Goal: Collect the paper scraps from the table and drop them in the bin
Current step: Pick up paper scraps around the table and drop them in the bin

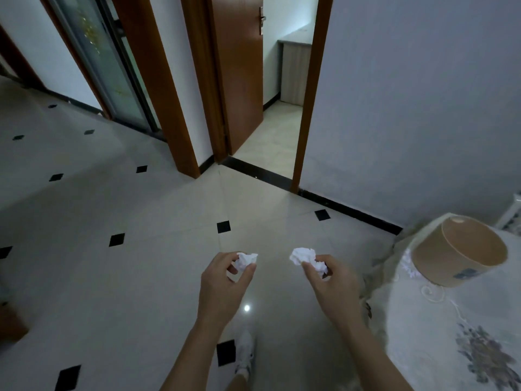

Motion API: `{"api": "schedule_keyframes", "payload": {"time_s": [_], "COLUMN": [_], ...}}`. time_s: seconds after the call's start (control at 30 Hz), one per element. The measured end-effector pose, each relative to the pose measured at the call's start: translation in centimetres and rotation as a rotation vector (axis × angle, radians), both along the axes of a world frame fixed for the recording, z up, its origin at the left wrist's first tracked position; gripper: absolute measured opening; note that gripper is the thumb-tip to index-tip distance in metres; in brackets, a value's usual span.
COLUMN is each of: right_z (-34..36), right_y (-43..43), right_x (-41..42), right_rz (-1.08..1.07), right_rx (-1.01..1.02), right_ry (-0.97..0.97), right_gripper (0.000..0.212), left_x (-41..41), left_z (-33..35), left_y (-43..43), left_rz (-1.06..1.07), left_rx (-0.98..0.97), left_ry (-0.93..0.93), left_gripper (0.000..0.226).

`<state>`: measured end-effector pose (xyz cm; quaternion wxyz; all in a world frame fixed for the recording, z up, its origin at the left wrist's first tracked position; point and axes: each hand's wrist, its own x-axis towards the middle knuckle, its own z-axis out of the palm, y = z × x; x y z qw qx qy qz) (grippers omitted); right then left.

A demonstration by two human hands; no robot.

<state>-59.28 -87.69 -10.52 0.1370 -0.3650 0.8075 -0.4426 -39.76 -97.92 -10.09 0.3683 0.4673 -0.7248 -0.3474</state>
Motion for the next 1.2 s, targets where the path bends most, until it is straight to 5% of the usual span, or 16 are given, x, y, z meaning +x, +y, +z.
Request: {"api": "schedule_keyframes", "payload": {"time_s": [0.43, 0.83, 1.2], "right_z": [2.9, 0.6, 1.9], "right_y": [-18.2, -22.2, -25.3], "right_x": [-10.9, -22.1, -40.5], "right_rz": [-0.232, -0.492, -0.684], "right_rx": [0.045, 0.097, 0.016], "right_ry": [0.041, 0.02, -0.008], "right_gripper": [0.019, 0.033, 0.025], "left_x": [-14.6, -31.1, -53.4], "left_z": [2.6, 0.9, 3.1], "left_y": [-24.8, -32.2, -36.3], "left_rz": [-0.301, -0.556, -0.745], "left_rx": [-0.008, 0.013, -0.062], "left_ry": [0.032, -0.006, -0.016], "left_gripper": [0.019, 0.022, 0.021]}}
